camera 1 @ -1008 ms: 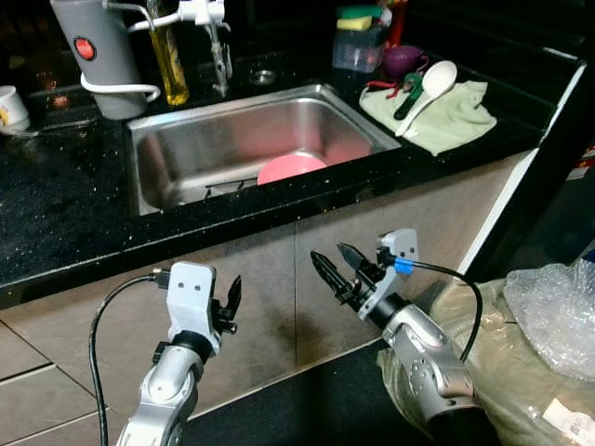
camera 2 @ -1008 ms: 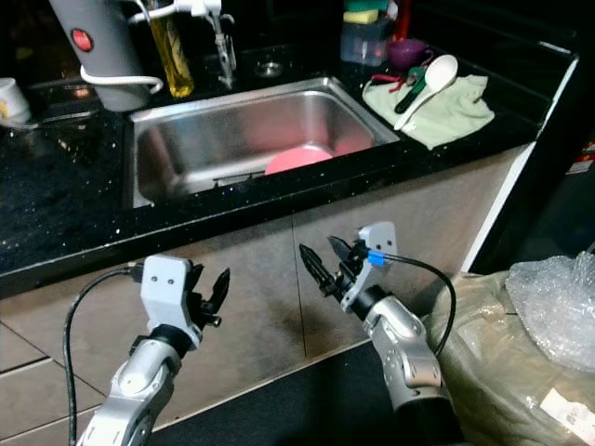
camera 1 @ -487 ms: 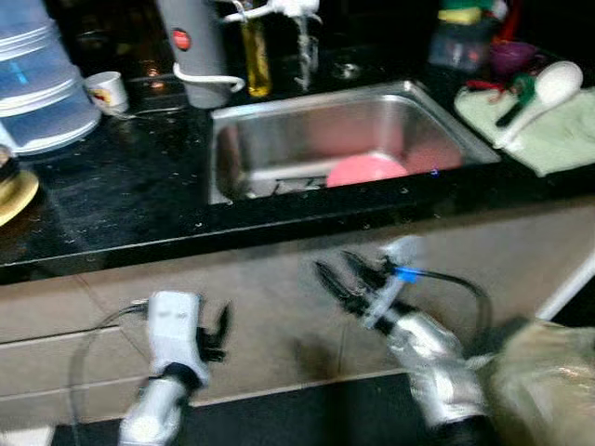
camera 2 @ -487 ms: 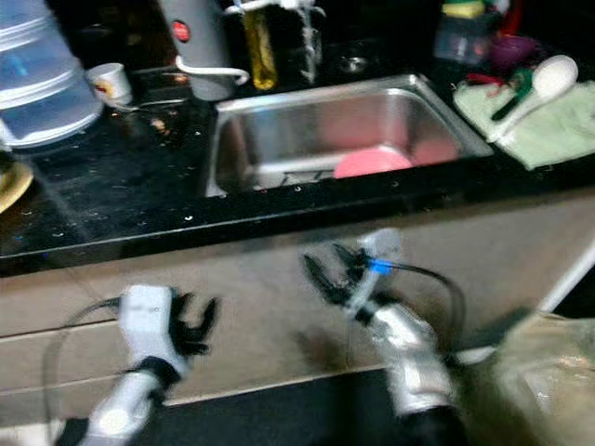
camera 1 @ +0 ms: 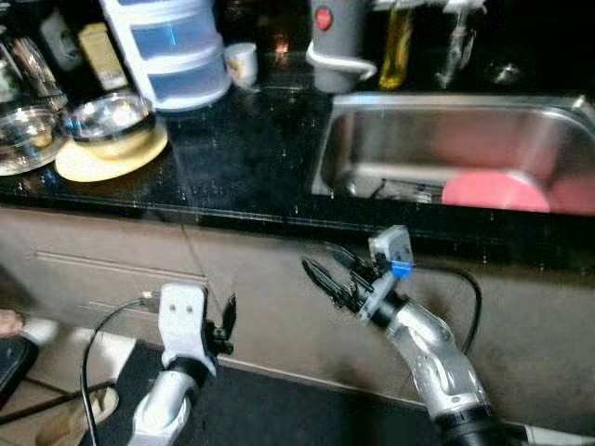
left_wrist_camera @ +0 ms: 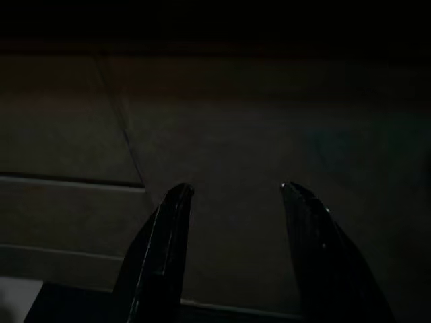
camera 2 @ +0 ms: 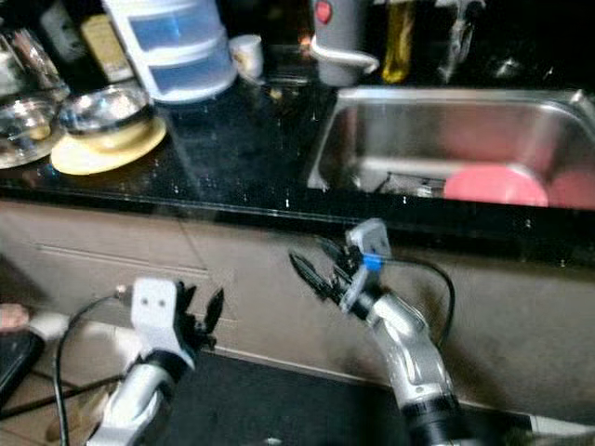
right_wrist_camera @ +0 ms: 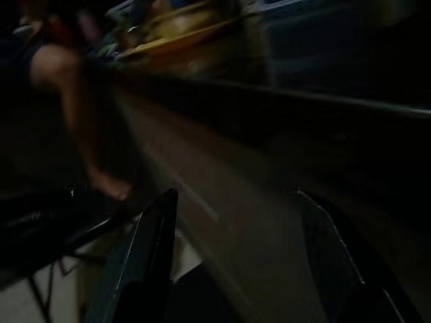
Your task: Kitchen organization
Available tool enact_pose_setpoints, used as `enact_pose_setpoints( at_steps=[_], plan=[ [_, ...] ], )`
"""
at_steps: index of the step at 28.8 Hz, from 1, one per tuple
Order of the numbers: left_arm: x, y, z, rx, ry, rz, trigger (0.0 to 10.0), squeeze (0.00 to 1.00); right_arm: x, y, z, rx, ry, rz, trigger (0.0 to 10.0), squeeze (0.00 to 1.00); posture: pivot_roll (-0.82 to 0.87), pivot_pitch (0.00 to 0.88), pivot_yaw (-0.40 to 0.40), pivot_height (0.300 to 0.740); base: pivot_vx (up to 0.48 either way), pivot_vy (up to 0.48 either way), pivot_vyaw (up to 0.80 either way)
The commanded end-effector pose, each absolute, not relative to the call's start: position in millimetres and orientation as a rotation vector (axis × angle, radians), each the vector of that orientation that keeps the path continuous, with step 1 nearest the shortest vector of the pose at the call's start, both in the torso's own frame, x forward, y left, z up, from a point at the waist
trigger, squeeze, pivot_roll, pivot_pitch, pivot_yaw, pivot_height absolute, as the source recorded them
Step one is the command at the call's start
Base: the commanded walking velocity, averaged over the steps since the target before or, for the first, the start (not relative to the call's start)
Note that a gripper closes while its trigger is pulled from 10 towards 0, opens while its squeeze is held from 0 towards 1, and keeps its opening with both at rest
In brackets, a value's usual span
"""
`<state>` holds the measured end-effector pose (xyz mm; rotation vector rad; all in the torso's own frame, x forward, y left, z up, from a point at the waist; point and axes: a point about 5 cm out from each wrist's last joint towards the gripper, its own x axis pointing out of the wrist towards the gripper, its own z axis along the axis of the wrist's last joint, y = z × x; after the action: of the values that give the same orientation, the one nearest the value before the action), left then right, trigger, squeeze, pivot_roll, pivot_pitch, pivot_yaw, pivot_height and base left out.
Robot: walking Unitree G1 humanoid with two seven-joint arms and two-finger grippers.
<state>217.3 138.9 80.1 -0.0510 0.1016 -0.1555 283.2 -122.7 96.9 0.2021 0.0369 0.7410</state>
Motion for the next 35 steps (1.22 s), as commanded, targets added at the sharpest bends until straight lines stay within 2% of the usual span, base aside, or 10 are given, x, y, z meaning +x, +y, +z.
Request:
enact_pose_setpoints(
  at_steps=[1,16,24,29,30,32,35],
  plan=[
    [217,142,78,-0.043,0.116,-0.144,10.0,0.00,280,-116,96,0.229,0.041,0.790,10.0,0.00,0.03,0.000,0.017,0.740,0.000,0.000,0.80],
    [219,137,78,-0.038,0.114,-0.177,10.0,0.00,264,-105,100,0.287,0.083,1.089,10.0,0.00,0.03,0.000,0.012,0.740,0.000,0.000,0.80],
    [221,136,77,-0.042,0.114,-0.181,10.0,0.00,273,-104,118,0.326,0.019,1.091,10.0,0.00,0.04,0.000,0.006,0.740,0.000,0.000,0.79],
    [223,136,78,-0.032,0.106,-0.185,10.0,0.00,288,-99,156,0.345,-0.111,1.066,10.0,0.00,0.05,0.000,0.004,0.740,0.000,0.000,0.15],
    [223,136,78,-0.025,0.106,-0.187,10.0,0.00,292,-98,175,0.356,-0.175,1.076,10.0,0.00,0.05,0.000,0.002,0.740,0.000,0.000,0.00],
    [223,135,78,-0.015,0.105,-0.189,10.0,0.00,293,-94,210,0.350,-0.290,1.128,10.0,0.00,0.05,0.000,0.001,0.740,0.000,0.000,0.00],
    [224,135,78,-0.008,0.106,-0.192,10.0,0.00,292,-90,229,0.350,-0.356,1.160,10.0,0.00,0.05,0.000,-0.002,0.740,0.000,0.000,0.00]
  ],
)
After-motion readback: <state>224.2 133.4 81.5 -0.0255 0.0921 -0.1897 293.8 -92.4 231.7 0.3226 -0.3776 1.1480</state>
